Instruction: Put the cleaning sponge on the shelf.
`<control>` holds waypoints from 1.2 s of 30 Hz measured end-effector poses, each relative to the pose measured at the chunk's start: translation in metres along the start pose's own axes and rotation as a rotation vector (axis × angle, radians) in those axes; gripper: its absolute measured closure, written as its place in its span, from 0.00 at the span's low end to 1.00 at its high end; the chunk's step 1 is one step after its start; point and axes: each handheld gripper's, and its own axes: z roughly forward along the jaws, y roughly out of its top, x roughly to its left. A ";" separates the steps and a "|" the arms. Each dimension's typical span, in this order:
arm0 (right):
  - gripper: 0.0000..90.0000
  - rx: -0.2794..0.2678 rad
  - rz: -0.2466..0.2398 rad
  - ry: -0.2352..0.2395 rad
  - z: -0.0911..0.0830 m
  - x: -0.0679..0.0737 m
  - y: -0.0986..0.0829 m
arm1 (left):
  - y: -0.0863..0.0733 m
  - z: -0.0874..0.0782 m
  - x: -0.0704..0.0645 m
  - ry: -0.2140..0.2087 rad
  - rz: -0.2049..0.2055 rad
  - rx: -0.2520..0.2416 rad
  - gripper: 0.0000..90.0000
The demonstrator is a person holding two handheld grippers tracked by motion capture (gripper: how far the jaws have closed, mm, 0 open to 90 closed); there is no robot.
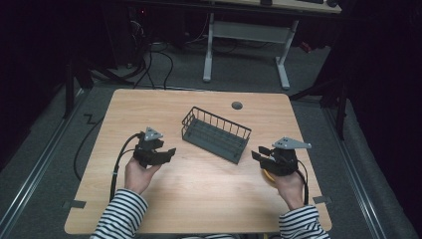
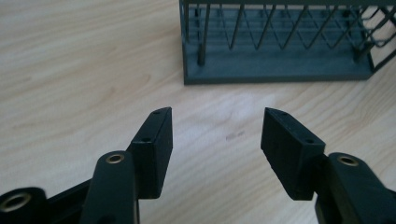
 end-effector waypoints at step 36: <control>0.76 0.201 0.030 -0.042 0.084 -0.045 0.067 | 0.082 0.070 0.019 0.053 -0.023 0.060 0.64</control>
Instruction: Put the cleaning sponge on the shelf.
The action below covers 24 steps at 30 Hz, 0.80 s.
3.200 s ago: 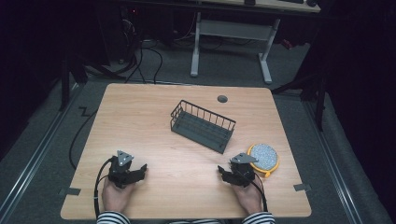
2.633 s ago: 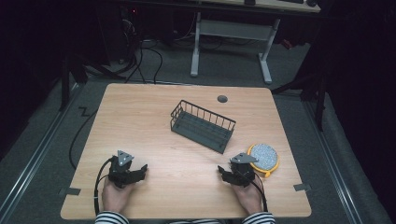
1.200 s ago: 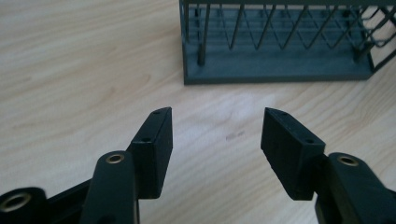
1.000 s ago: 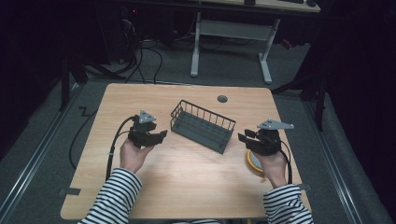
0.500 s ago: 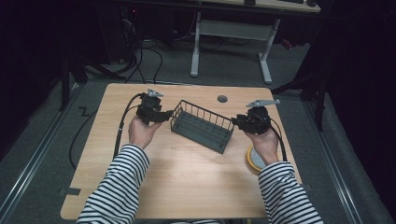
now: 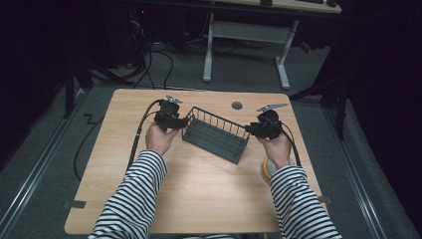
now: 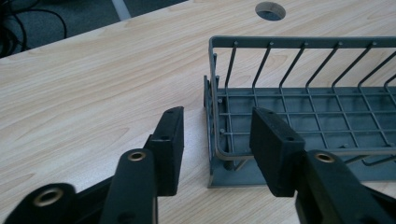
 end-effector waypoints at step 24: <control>0.85 0.045 -0.007 0.043 0.002 0.002 -0.008 | -0.007 0.004 0.002 -0.088 -0.034 0.027 0.94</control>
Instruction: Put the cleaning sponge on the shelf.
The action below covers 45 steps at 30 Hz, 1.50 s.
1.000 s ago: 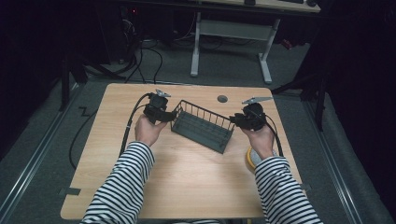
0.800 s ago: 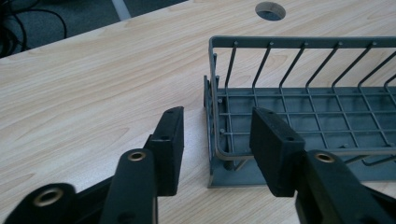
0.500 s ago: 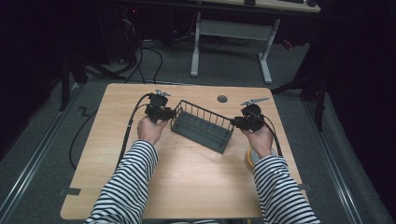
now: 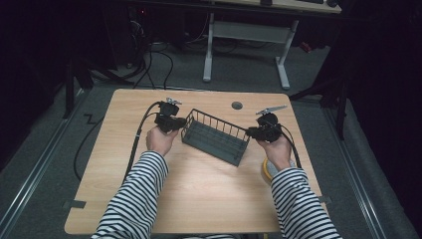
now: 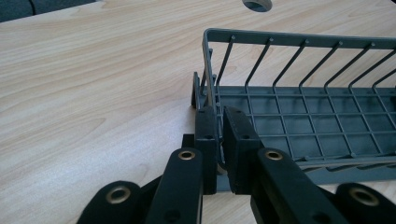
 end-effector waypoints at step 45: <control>0.50 -0.093 -0.043 0.017 -0.046 0.040 -0.040 | -0.066 -0.069 -0.002 -0.003 -0.040 -0.160 0.38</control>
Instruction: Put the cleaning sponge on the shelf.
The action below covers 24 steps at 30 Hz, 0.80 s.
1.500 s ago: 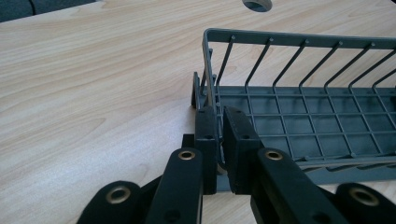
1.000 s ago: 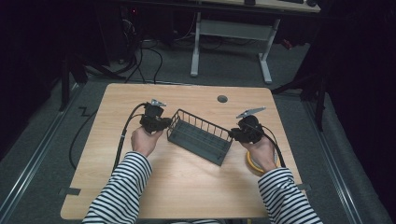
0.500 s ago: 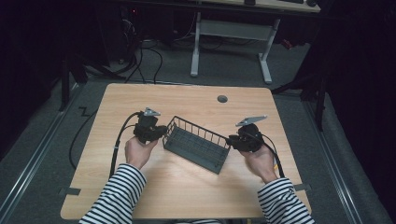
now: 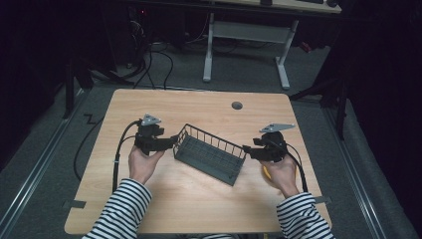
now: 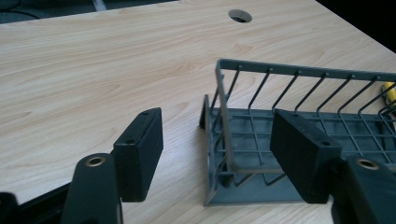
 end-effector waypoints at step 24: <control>0.49 -0.146 0.221 -0.123 -0.047 -0.057 -0.075 | -0.083 -0.025 0.016 0.055 -0.054 0.018 0.37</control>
